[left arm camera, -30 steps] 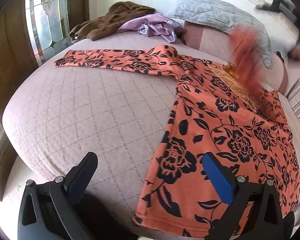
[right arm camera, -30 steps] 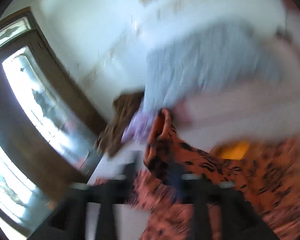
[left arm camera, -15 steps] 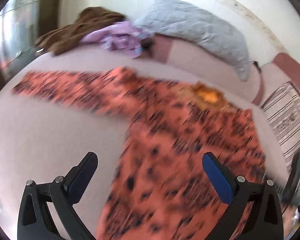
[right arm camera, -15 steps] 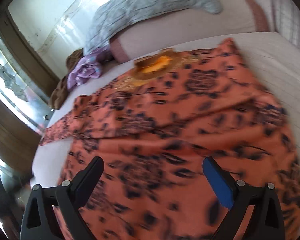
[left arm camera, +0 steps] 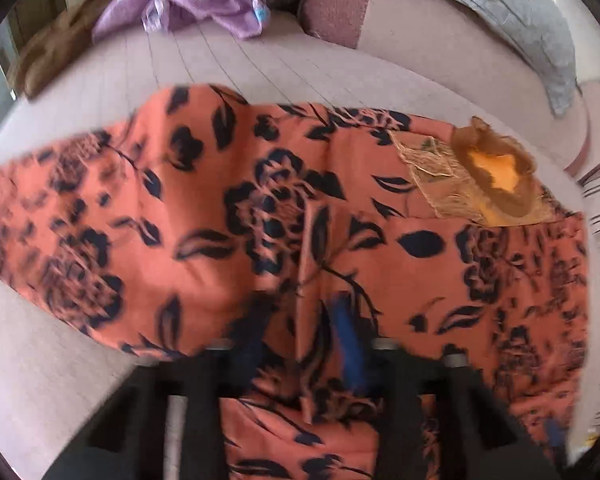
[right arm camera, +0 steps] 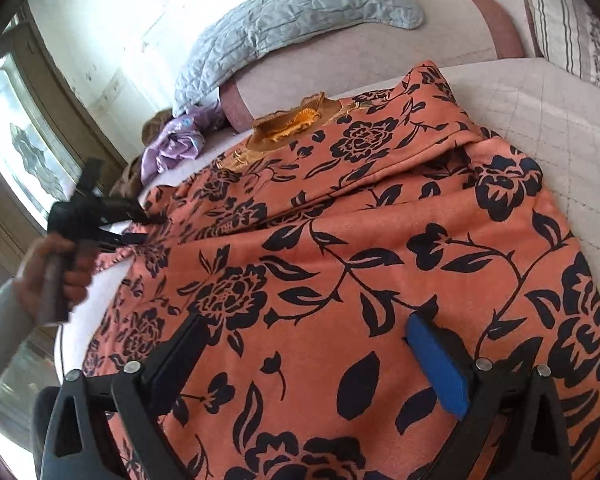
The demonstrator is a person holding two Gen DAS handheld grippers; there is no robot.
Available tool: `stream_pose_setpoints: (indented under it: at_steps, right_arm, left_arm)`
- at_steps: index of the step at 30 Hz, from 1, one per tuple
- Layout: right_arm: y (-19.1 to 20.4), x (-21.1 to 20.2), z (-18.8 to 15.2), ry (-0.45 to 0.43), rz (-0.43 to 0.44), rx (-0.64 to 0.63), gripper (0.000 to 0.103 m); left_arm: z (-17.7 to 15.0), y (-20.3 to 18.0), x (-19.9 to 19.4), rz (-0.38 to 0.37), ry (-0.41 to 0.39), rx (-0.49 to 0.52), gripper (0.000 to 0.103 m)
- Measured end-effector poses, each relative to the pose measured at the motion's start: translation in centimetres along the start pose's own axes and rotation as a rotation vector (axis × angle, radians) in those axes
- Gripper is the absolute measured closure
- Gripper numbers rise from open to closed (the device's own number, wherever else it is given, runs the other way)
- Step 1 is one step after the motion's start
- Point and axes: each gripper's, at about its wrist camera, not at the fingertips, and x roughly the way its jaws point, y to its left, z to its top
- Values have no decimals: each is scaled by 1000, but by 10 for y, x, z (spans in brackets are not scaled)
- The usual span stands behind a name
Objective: Fold small clothes
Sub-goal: 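Grasp the other blouse side and sleeve with the left tool, fold it over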
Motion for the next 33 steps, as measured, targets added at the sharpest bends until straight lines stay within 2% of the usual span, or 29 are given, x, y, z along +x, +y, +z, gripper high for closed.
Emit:
stream_pose_setpoints:
  at_steps: [1,2,6,7,8,11,12,13,15,17,20,21,23,24,25,26,27,28,30,31,32,33]
  right_arm:
    - [0,0,0,-1,1,-1,2]
    - [0,0,0,-2,1,-2,2]
    - [2,0,-1,-4,5,1,2]
    - [2,1,-2,-4,6,1,2]
    - [3,1,-2,-4,6,1,2]
    - [5,3,-2,0,2,-2,1]
    - [6,3,-1,9,-4,-4,1]
    - [7,3,1,25,-14,-6,1]
    - [10,0,17,75,-9,12,1]
    - [7,-11,40,37,61,53,1]
    - [-11,-15,101,-42,94,105,1]
    - [-26,-5,128,-46,117,155,1]
    - [-53,14,159,-49,112,230,1]
    - [-73,35,173,-19,85,270,1]
    - [-97,63,178,57,22,324,2]
    - [-115,83,175,130,-32,389,2]
    - [-127,87,171,90,3,453,1]
    - [-121,81,174,55,-6,446,1]
    - [-96,68,177,59,-29,381,1]
    - [-77,54,172,26,-15,318,1]
    - [-62,43,164,8,0,265,1]
    - [-44,33,150,7,14,199,1]
  left_arm:
    - [2,-1,-5,-21,-9,5,101]
    - [3,-3,-14,-10,-49,13,101]
    - [2,-30,-84,42,-361,133,101]
    - [1,-33,-93,56,-416,135,101]
    - [1,-33,-92,71,-429,131,101]
    - [-1,-28,-38,139,-256,149,101]
    - [-4,-23,-14,172,-172,145,101]
    - [-10,-15,6,174,-101,126,99]
    - [-19,-12,1,176,-169,131,97]
    - [-24,-14,-2,195,-172,150,97]
    - [-23,-16,-2,199,-169,143,97]
    - [-23,-15,-2,197,-170,137,97]
    - [-21,-17,2,193,-175,127,97]
    - [-23,-18,3,191,-177,128,97]
    - [-23,-19,3,187,-178,133,95]
    - [-21,-18,1,177,-165,133,93]
    - [-24,-14,-4,152,-155,121,90]
    - [-23,-3,-17,83,-159,78,83]
    - [-26,19,-38,2,-210,-4,63]
    - [-33,42,-59,-39,-266,-78,44]
    - [-39,62,-74,-55,-314,-137,30]
    - [-44,80,-85,-60,-358,-197,28]
